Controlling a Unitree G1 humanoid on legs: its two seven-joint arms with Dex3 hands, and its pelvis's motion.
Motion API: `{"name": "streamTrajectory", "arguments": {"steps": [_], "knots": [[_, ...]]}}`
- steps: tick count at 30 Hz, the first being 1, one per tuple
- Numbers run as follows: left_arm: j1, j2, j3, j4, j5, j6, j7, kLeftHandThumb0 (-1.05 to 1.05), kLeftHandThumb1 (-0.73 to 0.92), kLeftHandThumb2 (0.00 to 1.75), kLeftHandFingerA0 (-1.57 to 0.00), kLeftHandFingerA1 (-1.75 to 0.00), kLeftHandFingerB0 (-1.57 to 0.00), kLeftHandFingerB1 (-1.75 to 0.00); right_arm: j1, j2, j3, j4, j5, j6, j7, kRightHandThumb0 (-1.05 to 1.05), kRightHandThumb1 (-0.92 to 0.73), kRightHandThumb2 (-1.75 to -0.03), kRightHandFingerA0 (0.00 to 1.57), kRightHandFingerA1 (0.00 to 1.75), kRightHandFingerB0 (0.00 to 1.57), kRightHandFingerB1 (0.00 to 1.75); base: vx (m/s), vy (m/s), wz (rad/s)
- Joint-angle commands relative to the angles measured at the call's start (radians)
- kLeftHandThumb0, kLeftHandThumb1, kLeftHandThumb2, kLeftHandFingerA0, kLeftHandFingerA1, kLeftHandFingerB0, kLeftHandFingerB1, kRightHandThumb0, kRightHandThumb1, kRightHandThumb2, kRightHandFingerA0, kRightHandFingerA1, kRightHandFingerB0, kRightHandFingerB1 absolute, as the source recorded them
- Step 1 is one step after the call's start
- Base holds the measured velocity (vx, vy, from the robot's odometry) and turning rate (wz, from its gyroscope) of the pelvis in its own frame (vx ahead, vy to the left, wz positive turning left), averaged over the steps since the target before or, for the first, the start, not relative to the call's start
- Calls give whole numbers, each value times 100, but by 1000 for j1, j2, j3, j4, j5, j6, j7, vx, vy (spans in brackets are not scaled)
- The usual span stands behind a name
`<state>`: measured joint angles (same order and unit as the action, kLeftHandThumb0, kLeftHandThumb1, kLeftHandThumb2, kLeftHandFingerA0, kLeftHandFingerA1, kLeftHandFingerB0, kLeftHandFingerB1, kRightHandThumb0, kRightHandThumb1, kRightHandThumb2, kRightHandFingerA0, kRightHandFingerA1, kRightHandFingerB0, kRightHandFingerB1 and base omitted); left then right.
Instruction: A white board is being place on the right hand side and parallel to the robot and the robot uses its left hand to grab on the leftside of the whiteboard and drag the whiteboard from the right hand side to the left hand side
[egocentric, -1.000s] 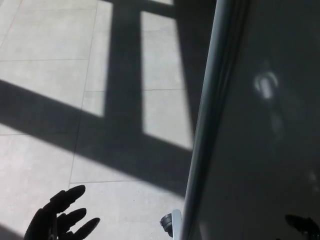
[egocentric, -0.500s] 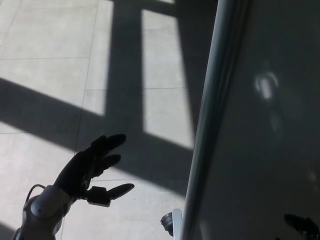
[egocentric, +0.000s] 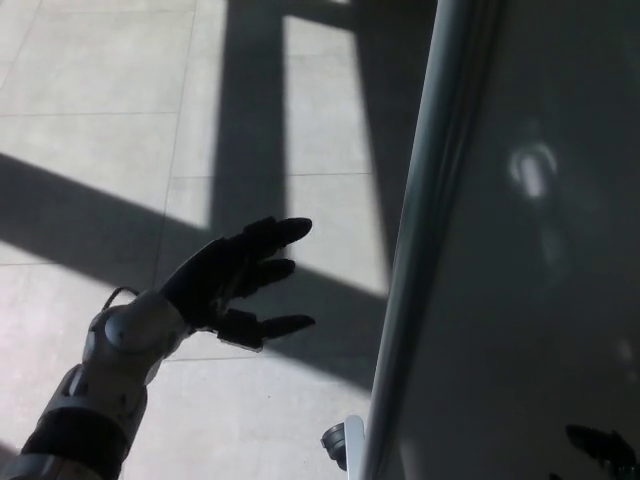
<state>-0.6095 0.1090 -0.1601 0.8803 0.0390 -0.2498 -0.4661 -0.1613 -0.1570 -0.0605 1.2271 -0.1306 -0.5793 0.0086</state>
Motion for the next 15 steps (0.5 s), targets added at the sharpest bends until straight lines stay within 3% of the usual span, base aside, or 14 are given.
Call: {"name": "streamTrajectory", "arguments": {"steps": [1, 3, 5, 6, 8, 9, 12, 13, 15], "knots": [[-55, -18, -24, -3, 20, 49, -39, -65, 42, 78, -7, -28, -7, -15, -3, -5, -6, 3, 13, -20, 4, -105, -65, -70, 31, 133, 0, 64, 0, 0, 0], [-73, -29, -27, 0, 13, 63, -46, -64, 41, 78, -6, -27, -6, -19, -5, -5, -7, 3, 15, -17, 5, -105, -67, -69, 29, 131, 0, 63, 0, 0, 0], [-96, -48, -36, -2, 22, 75, -38, -70, 39, 69, -9, -24, -7, -22, -6, -7, 1, 0, 4, -12, -9, -105, -69, -69, 36, 131, 0, 67, 0, 0, 0], [-104, -57, -36, 1, 18, 71, -45, -61, 37, 79, -4, -27, 0, -25, -5, -7, 1, -1, 6, -13, -9, -105, -69, -69, 36, 131, 0, 69, 0, 0, 0], [-114, -63, -44, -5, 24, 85, -49, -70, 38, 72, -9, -20, -6, -24, -5, -5, 1, -2, 8, -11, -9, -105, -69, -69, 37, 130, 0, 68, 0, 0, 0], [-124, -74, -45, -1, 20, 90, -55, -71, 46, 55, -6, -26, -1, -27, -3, -3, -6, -4, 18, -12, 2, -105, -68, -69, 38, 128, 0, 68, 0, 0, 0], [-143, -97, -50, -1, 24, 95, -54, -70, 45, 54, -6, -26, -3, -27, -4, -3, -7, -3, 19, -8, -2, -105, -68, -69, 37, 129, 0, 72, 0, 0, 0], [-144, -99, -52, -3, 26, 94, -56, -62, 39, 80, -7, -21, -5, -25, -3, -4, -7, -3, 18, -8, -2, -105, -68, -69, 37, 129, 0, 70, 0, 0, 0], [-149, -104, -65, -2, 42, 83, -52, -66, 42, 80, -9, -17, -7, -20, -2, -4, -7, -3, 17, -7, -5, -105, -67, -69, 37, 129, 0, 70, 0, 0, 0]]}}
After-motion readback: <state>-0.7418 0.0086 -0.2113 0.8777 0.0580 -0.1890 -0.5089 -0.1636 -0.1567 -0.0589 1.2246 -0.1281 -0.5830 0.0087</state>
